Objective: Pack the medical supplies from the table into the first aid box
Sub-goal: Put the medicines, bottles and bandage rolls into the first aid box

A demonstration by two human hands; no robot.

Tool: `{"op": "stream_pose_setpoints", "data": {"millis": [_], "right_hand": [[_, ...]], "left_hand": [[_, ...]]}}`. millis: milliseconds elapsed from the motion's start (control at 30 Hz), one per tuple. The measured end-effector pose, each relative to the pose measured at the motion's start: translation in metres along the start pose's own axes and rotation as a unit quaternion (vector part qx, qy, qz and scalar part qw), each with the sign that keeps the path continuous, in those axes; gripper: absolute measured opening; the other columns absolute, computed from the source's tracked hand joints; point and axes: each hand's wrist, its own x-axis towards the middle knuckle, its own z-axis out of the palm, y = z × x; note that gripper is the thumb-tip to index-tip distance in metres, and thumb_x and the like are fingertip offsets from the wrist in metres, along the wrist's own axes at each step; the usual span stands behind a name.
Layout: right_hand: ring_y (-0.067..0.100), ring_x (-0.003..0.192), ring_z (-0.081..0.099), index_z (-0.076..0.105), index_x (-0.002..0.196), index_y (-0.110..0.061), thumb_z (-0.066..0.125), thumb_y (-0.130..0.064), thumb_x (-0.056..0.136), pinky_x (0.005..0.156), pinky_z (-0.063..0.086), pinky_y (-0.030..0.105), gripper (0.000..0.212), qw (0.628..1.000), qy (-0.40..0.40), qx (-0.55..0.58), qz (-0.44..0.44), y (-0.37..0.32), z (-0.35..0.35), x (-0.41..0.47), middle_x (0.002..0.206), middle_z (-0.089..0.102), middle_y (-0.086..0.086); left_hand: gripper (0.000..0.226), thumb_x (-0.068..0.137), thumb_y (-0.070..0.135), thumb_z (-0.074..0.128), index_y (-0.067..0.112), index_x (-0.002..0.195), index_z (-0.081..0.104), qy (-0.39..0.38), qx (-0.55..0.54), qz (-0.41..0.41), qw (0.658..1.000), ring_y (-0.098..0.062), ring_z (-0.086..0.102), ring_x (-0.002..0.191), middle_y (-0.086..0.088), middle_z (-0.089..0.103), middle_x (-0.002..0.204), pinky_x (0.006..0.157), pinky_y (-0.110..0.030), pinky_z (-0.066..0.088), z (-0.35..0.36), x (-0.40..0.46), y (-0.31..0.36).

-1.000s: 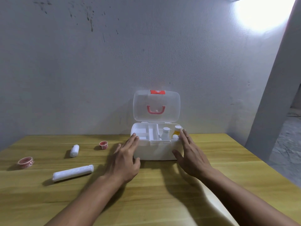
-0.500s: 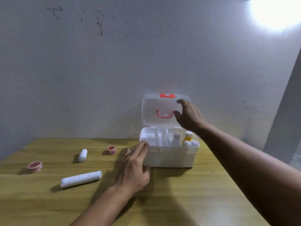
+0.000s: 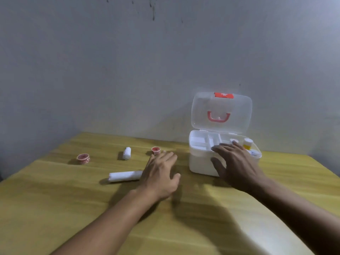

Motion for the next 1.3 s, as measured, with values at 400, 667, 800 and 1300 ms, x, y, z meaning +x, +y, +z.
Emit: {"op": "stream_pose_setpoints", "data": {"millis": [400,667,800,1300], "right_hand": [[0.04,0.126,0.05,0.054,0.128,0.003,0.072,-0.017,0.071,0.107,0.036,0.055,0.064,0.998,0.004,-0.065,0.017,0.0,0.027,-0.035,0.133,0.056,0.024],[0.037,0.128,0.049,0.053,0.13,0.002,0.077,-0.013,0.064,0.109,0.034,0.055,0.072,0.998,0.034,-0.05,0.021,0.003,0.04,-0.038,0.135,0.054,0.022],[0.036,0.13,0.047,0.051,0.132,0.001,0.077,-0.015,0.062,0.109,0.034,0.055,0.076,0.998,0.034,-0.051,0.012,0.006,0.042,-0.038,0.137,0.053,0.021],[0.035,0.136,0.039,0.048,0.134,-0.007,0.068,-0.024,0.069,0.112,0.031,0.052,0.071,0.999,0.021,-0.041,0.006,0.01,0.035,-0.042,0.143,0.047,0.018]], "left_hand": [[0.018,0.083,0.022,0.056,0.016,0.09,0.071,-0.001,0.055,-0.203,0.978,-0.027,0.061,0.096,-0.006,0.069,0.107,0.08,-0.039,0.052,-0.037,-0.042,-0.097],[0.058,0.091,0.03,0.052,0.031,0.146,0.034,-0.119,0.096,-0.208,0.966,-0.034,0.013,0.147,-0.008,0.008,0.161,0.117,-0.046,0.02,-0.037,0.004,-0.109],[0.049,0.088,0.039,0.05,0.028,0.136,0.046,-0.169,0.104,-0.246,0.949,-0.036,0.031,0.136,-0.008,0.029,0.151,0.109,-0.045,0.032,-0.031,0.027,-0.119],[0.025,0.083,0.02,0.065,0.018,0.107,0.071,0.034,-0.146,-0.095,0.984,-0.028,0.06,0.066,0.006,0.063,0.123,0.062,-0.029,0.053,-0.045,0.079,0.0]]}}
